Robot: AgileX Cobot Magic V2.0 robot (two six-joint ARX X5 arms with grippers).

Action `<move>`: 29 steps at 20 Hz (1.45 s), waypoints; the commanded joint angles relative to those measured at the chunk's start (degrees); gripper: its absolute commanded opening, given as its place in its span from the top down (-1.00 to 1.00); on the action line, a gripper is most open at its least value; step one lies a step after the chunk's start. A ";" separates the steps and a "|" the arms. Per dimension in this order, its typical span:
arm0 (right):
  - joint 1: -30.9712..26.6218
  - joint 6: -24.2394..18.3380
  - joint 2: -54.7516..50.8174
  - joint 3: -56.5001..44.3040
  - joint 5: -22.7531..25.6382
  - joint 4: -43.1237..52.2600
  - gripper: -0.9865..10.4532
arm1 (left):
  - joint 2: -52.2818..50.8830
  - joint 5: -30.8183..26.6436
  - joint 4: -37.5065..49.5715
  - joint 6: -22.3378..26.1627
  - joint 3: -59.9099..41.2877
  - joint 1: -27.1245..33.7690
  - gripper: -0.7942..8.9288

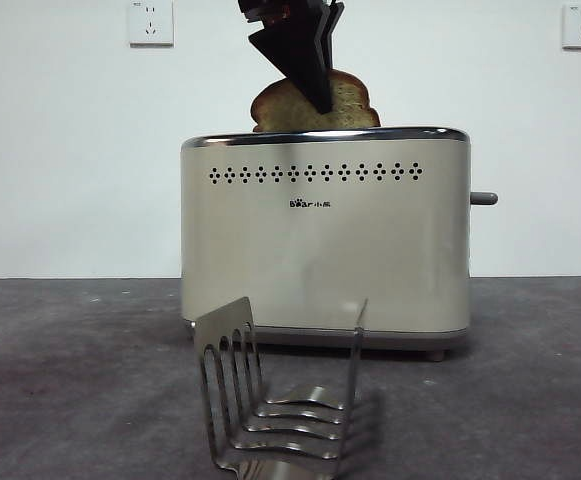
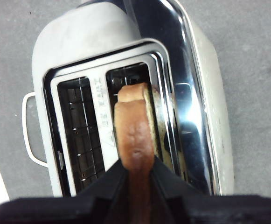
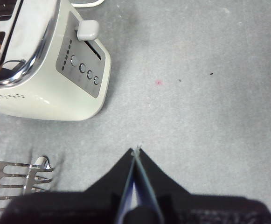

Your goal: Pick up a slice of bread from the rack,put the bread on the toaster,press the button

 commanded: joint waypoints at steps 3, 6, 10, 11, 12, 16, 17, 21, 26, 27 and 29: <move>0.02 -0.74 0.00 0.17 0.26 0.15 0.83 | 1.75 0.76 2.58 -5.62 -0.28 -0.22 0.77; 0.02 -0.74 0.00 0.17 0.26 0.02 0.83 | 1.75 0.74 4.44 -9.18 -0.28 -0.22 0.15; 0.02 -0.92 0.02 0.17 0.26 0.09 0.83 | 1.60 0.76 4.35 -11.04 -0.28 -0.35 -0.09; 0.02 -1.64 0.26 0.17 0.24 0.22 0.83 | 1.18 0.83 4.26 -12.13 -0.28 -0.35 -0.09; 0.02 -2.32 0.39 0.17 0.24 0.20 0.83 | 0.72 0.90 4.28 -12.72 -0.28 -0.35 -0.09; 0.02 -3.41 2.99 0.17 -0.42 3.32 0.83 | -4.07 5.22 3.72 -17.73 -0.28 -0.33 -0.09; 0.02 -3.41 3.91 0.17 -1.68 4.85 0.83 | -5.79 5.81 3.02 -21.73 -0.28 -0.33 -0.08; 0.02 -3.19 9.11 0.17 -12.35 12.33 0.83 | -11.19 6.73 -1.22 -46.77 -0.28 -0.46 -0.06; -0.04 -1.49 16.57 0.17 -24.39 25.44 0.83 | -15.26 6.75 -10.64 -59.49 -0.35 -0.15 0.87; -0.07 0.50 18.12 0.17 -25.49 27.71 0.84 | -15.91 6.80 -10.64 -62.99 -0.35 -0.11 0.85; -0.13 3.89 21.88 0.17 -28.55 32.02 0.84 | -17.14 6.80 -10.64 -65.99 -0.35 -0.13 0.85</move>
